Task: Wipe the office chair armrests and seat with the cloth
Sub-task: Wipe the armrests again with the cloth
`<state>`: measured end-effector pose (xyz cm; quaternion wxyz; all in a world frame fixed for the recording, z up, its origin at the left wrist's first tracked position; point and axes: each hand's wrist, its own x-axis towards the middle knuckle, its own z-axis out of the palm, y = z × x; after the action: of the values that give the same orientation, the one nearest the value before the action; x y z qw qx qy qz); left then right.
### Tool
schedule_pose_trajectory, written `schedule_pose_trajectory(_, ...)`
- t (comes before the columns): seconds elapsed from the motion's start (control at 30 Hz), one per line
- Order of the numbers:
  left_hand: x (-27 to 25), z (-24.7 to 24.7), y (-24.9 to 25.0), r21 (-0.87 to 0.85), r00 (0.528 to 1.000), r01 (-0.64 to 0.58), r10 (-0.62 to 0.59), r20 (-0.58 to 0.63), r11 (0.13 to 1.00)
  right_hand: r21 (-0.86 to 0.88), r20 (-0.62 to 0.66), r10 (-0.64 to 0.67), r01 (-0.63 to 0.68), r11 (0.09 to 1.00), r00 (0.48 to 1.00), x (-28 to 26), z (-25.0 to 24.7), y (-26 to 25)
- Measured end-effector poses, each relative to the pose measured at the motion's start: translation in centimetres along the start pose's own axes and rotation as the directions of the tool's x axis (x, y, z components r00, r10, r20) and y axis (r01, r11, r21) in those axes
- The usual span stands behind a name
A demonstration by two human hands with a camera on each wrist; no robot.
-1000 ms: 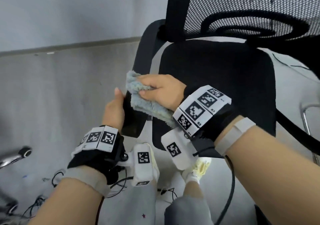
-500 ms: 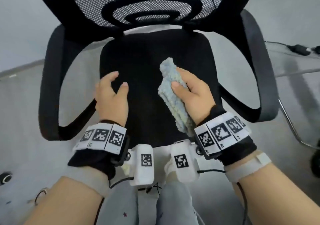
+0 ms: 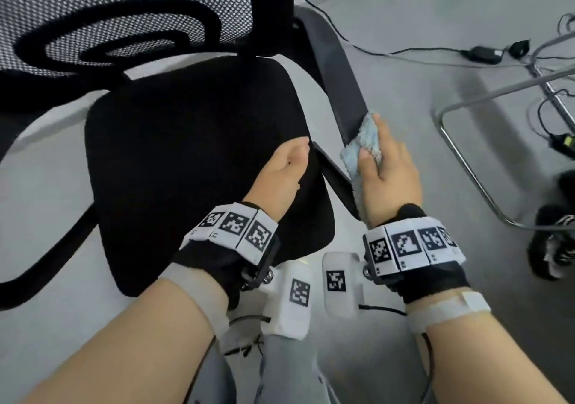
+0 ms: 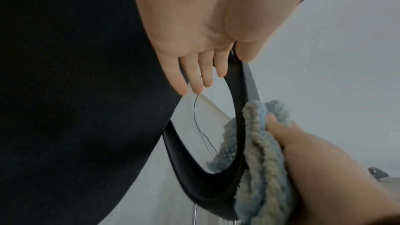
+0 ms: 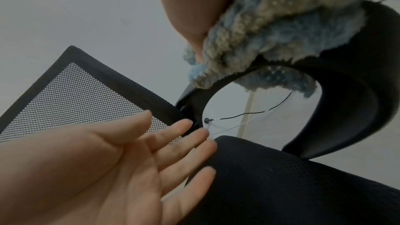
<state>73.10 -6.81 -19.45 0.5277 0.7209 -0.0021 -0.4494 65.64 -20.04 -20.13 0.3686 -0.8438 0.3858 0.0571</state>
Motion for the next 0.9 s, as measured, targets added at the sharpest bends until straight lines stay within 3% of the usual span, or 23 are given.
schedule_pose_trajectory(0.13,0.5,-0.1,0.5,-0.055,0.999,0.037,-0.035,0.023,0.998,-0.002,0.012,-0.012,0.012,1.0,1.0,-1.3,0.7,0.0)
schedule_pose_trajectory(0.33,0.6,0.2,-0.8,-0.193,0.988,0.084,-0.057,0.142,0.978,-0.091,0.167,-0.057,0.073,0.993,0.984,-2.9,1.0,-1.0)
schedule_pose_trajectory(0.47,0.2,1.1,-1.5,-0.215,0.977,0.084,-0.038,0.209,0.973,-0.107,0.013,-0.177,0.177,0.978,0.984,2.0,-0.5,-4.2)
schedule_pose_trajectory(0.53,0.3,0.9,-1.7,-0.225,0.974,0.094,-0.043,0.221,0.97,-0.019,-0.024,-0.213,0.213,0.977,0.977,5.6,-1.4,-7.0)
schedule_pose_trajectory(0.6,0.2,0.5,-1.7,-0.162,0.967,0.099,-0.057,0.249,0.982,0.0,0.021,-0.279,0.279,0.96,0.96,8.9,-1.5,-9.9)
schedule_pose_trajectory(0.7,0.0,0.2,-1.9,-0.024,0.954,0.053,-0.044,0.298,0.998,-0.137,0.184,-0.396,0.422,0.896,0.9,12.1,0.1,-13.0)
schedule_pose_trajectory(0.8,0.2,0.0,-1.8,0.087,0.957,0.036,-0.06,0.283,0.996,-0.307,0.33,-0.34,0.441,0.843,0.881,13.5,1.9,-13.6)
schedule_pose_trajectory(0.9,0.1,-0.3,-1.6,0.142,0.967,-0.011,-0.026,0.252,0.99,-0.308,0.307,-0.279,0.372,0.876,0.91,12.9,2.2,-13.0)
